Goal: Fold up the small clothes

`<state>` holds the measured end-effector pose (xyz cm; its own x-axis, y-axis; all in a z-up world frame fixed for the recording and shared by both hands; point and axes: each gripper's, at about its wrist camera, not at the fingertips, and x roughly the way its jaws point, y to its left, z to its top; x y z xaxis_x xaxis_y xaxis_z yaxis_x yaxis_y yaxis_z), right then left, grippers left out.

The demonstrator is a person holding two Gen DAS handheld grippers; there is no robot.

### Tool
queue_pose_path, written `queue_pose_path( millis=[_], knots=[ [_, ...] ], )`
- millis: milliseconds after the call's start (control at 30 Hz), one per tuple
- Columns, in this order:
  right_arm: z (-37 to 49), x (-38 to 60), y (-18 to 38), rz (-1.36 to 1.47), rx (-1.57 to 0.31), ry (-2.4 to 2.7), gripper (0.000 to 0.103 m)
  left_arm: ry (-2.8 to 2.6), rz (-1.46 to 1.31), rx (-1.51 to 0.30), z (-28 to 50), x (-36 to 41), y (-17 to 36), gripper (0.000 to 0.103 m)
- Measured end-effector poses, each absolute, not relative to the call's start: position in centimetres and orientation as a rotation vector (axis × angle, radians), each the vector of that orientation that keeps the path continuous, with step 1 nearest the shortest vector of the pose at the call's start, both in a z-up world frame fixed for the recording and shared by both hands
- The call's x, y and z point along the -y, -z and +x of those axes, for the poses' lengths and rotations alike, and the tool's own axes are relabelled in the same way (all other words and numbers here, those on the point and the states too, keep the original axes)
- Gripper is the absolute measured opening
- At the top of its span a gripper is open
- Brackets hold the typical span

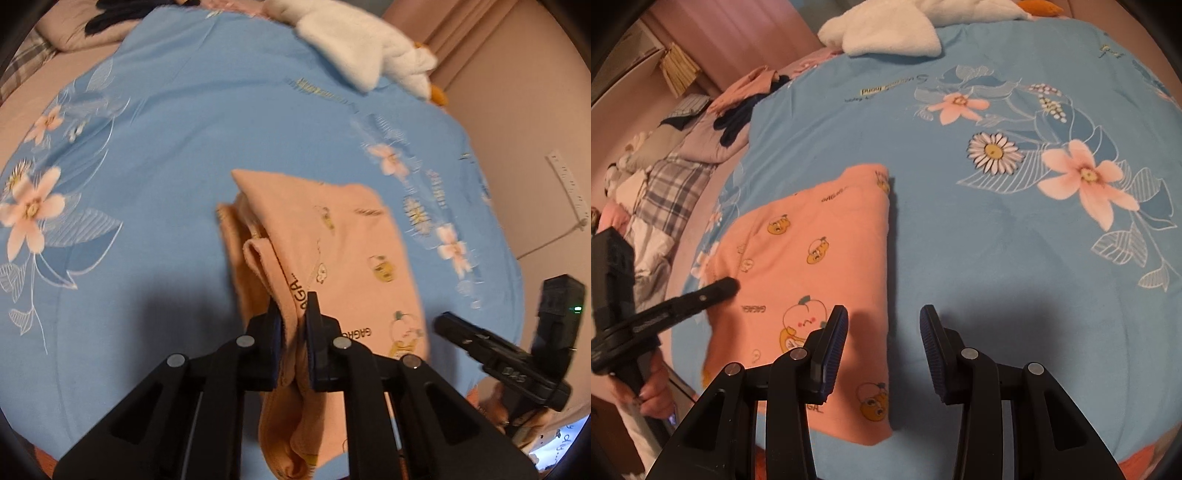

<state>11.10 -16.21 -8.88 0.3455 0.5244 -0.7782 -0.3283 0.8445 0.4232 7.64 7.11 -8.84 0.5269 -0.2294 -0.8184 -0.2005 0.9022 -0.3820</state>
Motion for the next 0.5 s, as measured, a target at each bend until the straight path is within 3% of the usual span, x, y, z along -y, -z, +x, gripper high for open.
queue_pose_path(
  millis=[100,167,200,233,300,433,500],
  knots=[
    [11.1,15.7,9.6,0.195,-1.113,-0.551,0.042,-0.006,-0.496,-1.087,8.0,-7.9,11.9,0.017],
    [11.1,15.6,9.9,0.202,-1.122,-0.545,0.052,0.004,-0.529,-1.069,7.5,-8.3,12.1,0.02],
    [11.0,15.6,9.8,0.202,-1.122,-0.542,0.054,0.01,-0.539,-1.059,7.1,-8.5,11.9,0.025],
    [11.0,15.7,9.8,0.201,-1.12,-0.542,0.057,-0.001,-0.533,-1.061,6.9,-8.6,11.8,0.041],
    [10.8,15.6,9.6,0.201,-1.117,-0.543,0.06,-0.029,-0.519,-1.06,6.5,-8.8,11.4,0.058],
    [10.8,15.5,9.7,0.223,-1.107,-0.57,0.071,0.052,-0.594,-1.032,5.4,-9.3,11.5,0.072],
    [10.9,15.2,10.1,0.238,-1.119,-0.588,0.071,0.077,-0.629,-1.052,5.0,-9.0,12.3,0.072]
  ],
)
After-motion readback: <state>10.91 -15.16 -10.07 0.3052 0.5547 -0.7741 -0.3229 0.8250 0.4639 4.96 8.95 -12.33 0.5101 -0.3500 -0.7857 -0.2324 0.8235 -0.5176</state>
